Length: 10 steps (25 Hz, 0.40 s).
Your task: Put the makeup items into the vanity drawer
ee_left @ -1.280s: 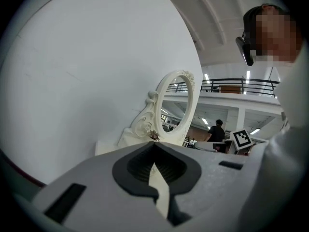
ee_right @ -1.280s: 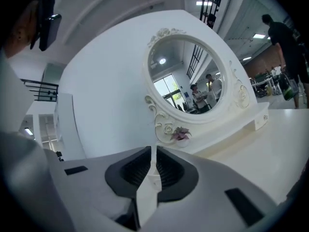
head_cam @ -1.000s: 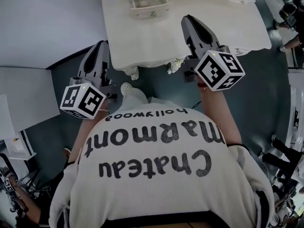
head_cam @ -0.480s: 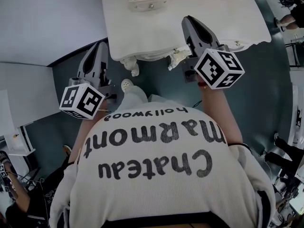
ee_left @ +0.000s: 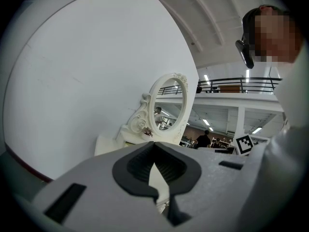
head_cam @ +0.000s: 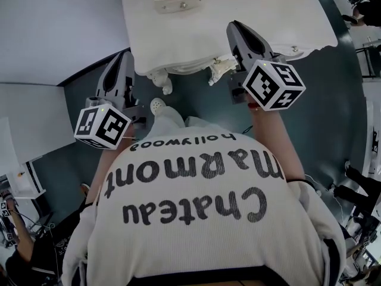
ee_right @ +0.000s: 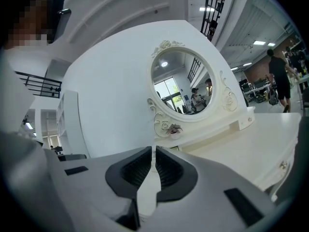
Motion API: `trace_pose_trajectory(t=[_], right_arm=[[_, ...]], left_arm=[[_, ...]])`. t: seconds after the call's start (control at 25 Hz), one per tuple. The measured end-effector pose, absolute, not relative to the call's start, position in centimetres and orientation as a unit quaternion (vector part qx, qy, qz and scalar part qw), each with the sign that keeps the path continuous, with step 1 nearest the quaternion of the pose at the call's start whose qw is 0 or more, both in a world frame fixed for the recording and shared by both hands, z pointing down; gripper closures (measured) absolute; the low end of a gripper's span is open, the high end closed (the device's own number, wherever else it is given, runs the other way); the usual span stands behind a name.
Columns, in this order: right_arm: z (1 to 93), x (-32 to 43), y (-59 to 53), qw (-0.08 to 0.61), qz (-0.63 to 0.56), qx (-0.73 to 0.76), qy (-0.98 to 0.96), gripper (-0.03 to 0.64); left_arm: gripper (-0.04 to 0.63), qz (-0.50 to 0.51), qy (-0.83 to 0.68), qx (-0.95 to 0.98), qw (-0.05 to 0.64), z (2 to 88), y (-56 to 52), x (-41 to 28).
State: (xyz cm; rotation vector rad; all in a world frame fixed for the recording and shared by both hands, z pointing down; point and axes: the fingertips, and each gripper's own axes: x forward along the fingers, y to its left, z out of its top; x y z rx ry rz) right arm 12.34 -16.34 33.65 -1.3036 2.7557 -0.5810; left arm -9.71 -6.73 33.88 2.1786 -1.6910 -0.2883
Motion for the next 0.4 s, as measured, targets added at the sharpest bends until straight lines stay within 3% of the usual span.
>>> trace_pose_trajectory(t=[0.4], right_arm=[[35.3, 12.8, -17.5, 0.001, -0.203, -0.423, 0.883, 0.571]], left_arm=[[0.588, -0.101, -0.602, 0.769, 0.189, 34.5, -7.9, -9.4]])
